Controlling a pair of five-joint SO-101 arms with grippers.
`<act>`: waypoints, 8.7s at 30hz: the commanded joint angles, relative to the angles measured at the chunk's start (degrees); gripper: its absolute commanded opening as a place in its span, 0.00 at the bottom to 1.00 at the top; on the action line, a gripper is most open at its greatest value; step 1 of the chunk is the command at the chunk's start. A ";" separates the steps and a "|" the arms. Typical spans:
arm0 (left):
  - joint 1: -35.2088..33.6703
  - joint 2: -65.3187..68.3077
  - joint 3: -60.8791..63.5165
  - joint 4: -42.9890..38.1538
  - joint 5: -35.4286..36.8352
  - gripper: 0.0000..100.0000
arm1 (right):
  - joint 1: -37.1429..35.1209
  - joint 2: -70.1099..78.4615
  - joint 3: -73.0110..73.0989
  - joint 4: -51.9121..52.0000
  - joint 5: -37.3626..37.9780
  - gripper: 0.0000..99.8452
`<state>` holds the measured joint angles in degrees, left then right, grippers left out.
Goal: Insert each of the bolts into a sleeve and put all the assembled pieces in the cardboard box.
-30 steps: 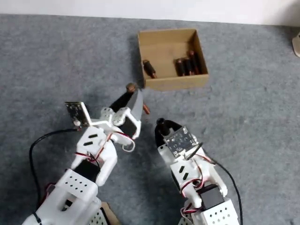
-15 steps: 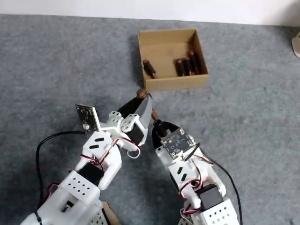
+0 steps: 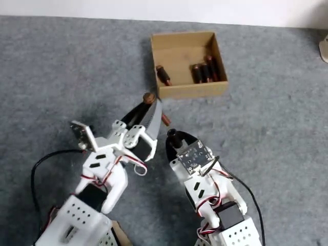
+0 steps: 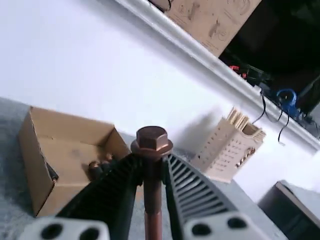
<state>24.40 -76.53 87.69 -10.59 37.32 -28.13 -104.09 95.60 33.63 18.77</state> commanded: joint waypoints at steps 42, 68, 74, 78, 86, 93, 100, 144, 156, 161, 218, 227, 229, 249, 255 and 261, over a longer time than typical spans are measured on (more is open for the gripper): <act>3.21 -11.65 3.30 10.29 -2.11 0.01 | -0.31 -1.01 2.42 -1.54 -0.53 0.00; 2.86 -11.12 -5.41 24.18 2.81 0.01 | -0.31 -1.01 2.51 -1.54 -0.53 0.00; 2.86 -2.59 -8.48 24.62 4.13 0.00 | -0.31 -1.01 2.59 -1.54 -0.53 0.00; 2.86 -0.75 -4.88 16.26 2.02 0.00 | -0.31 -1.01 2.68 -1.54 -0.53 0.00; 2.24 -0.75 -2.42 7.74 0.00 0.00 | -0.31 -1.01 2.68 -1.54 -0.26 0.00; -1.19 -0.75 -5.58 9.67 0.18 0.00 | -0.57 -1.01 2.68 -1.54 -0.18 0.00; -0.75 -0.75 -5.41 9.58 0.35 0.00 | -0.57 -1.01 2.68 -1.54 -0.18 0.00; 1.80 -0.13 0.13 3.52 1.23 0.00 | -3.82 -1.01 2.42 -1.63 -0.62 0.00; 1.80 -0.13 0.31 3.60 -0.35 0.00 | -1.01 -1.01 2.42 -1.80 -0.62 0.00; 2.07 -0.13 0.84 3.87 -1.76 0.00 | -0.92 -1.01 2.42 -1.80 -0.62 0.00; 8.57 -0.13 3.30 9.76 -3.60 0.01 | 1.01 -1.01 -0.22 -7.69 -5.36 0.00; 8.66 -0.13 2.33 8.44 -15.12 0.01 | 1.01 -1.01 0.04 -7.69 -5.10 0.00; 8.57 -0.13 2.33 8.44 -14.42 0.01 | 1.01 -1.01 0.13 -7.69 -5.10 0.00; 10.33 -0.13 1.27 12.75 -9.41 0.40 | 1.01 -1.01 0.31 -7.69 -5.10 0.00; 10.24 -0.13 1.36 12.75 -9.58 0.40 | 1.01 -1.01 0.31 -7.87 -5.10 0.00; 4.35 -0.13 0.13 12.48 -9.23 0.40 | 5.23 -1.01 0.48 -7.87 -5.45 0.00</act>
<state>32.22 -76.88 91.65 1.89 27.56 -25.76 -104.09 95.60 28.00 13.85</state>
